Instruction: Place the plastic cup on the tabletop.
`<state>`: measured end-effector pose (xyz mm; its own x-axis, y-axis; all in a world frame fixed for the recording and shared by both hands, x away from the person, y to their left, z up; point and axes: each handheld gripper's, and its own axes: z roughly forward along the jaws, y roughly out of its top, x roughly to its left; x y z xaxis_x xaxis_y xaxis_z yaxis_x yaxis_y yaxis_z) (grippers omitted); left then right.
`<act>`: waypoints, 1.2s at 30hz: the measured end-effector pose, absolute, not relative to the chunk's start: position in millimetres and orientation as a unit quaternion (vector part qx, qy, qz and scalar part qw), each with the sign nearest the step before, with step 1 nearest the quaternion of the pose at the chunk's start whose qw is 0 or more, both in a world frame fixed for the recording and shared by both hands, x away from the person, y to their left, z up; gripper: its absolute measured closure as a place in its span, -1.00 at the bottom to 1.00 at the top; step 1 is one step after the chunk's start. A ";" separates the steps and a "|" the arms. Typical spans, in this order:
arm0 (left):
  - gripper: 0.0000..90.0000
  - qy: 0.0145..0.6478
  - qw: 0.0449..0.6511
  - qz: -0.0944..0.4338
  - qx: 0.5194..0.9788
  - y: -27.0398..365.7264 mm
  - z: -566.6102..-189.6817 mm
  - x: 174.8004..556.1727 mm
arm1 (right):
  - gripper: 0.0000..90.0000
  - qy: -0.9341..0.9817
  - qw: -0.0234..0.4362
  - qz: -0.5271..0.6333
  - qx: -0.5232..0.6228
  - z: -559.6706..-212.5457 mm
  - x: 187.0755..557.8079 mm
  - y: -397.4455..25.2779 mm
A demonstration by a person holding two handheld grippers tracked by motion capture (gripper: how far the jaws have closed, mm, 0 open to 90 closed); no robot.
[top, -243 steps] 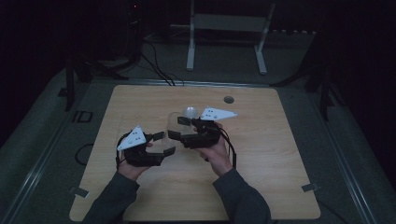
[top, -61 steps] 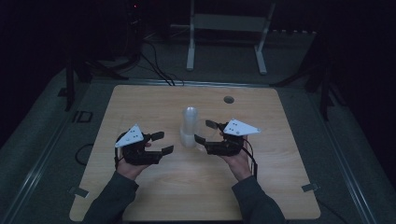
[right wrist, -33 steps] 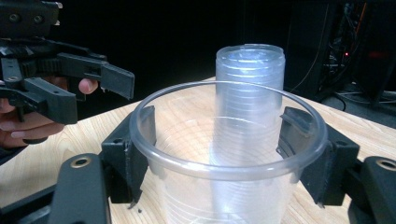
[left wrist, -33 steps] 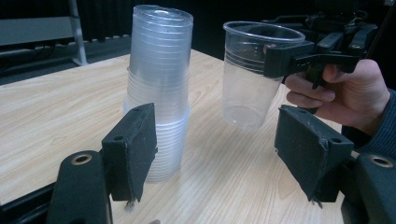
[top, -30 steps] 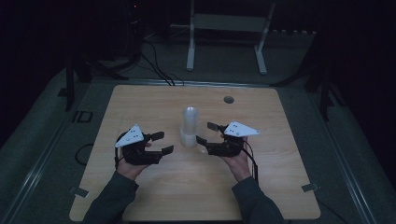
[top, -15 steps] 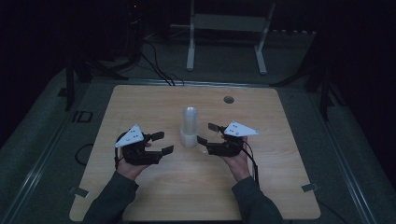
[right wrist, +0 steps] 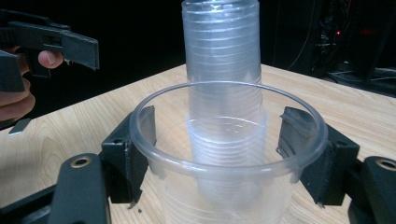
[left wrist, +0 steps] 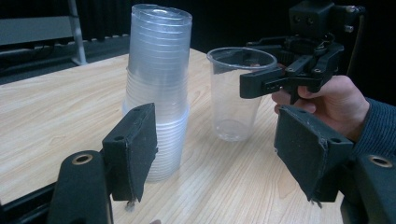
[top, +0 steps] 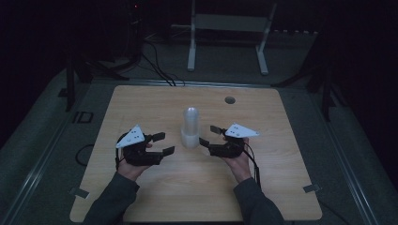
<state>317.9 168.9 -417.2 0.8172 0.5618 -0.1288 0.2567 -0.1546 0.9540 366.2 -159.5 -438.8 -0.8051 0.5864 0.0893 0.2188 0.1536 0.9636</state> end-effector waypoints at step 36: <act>-0.33 0.274 0.589 0.128 0.750 168.1 -417.9 318.0 | -0.40 0.771 0.143 0.553 0.281 -465.1 372.5 -153.1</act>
